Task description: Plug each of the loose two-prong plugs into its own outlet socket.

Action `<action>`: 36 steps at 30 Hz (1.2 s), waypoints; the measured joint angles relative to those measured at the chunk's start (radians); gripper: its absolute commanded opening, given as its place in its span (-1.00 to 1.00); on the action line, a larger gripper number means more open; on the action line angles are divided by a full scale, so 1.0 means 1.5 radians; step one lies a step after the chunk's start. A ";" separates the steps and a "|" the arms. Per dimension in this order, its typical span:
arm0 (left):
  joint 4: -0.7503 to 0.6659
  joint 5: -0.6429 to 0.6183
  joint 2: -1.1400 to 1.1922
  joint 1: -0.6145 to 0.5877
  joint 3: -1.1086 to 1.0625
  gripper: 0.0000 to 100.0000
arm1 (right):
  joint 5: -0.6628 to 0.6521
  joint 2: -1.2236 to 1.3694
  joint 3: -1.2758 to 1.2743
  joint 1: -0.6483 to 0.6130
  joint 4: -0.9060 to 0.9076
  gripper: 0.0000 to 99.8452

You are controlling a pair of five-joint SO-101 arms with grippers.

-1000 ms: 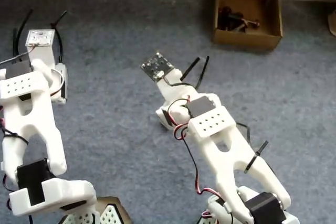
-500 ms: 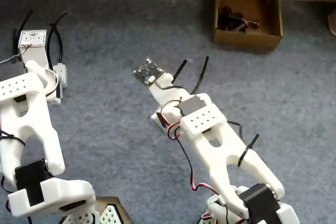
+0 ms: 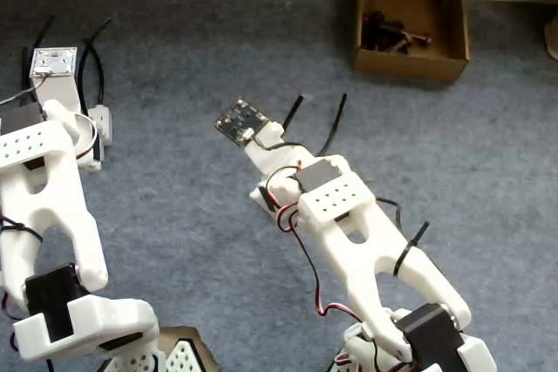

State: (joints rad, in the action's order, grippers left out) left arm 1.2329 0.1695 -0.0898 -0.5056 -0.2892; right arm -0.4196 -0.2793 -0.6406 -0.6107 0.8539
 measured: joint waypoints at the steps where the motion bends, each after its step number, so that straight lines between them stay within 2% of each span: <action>1: 0.000 0.000 0.000 0.000 0.000 -0.85 | 0.000 0.002 -0.001 0.001 0.001 -0.99; 21: 0.000 0.000 0.000 0.000 -0.013 -0.85 | -0.017 0.043 -0.043 0.030 -0.057 -0.99; 30: -0.043 0.000 0.000 0.000 -0.047 -0.85 | -0.017 0.069 -0.040 0.030 -0.058 -0.98; 32: -0.045 0.000 0.000 0.000 -0.047 -0.85 | -0.017 0.072 -0.037 0.030 -0.058 -0.93; 36: -0.045 0.000 0.000 0.000 -0.047 -0.85 | -0.006 0.080 -0.042 0.030 -0.058 -0.71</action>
State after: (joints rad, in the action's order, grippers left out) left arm 1.1653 0.1695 -0.0898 -0.5056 -0.3598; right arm -0.4289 -0.1596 -0.7035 -0.5662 0.7664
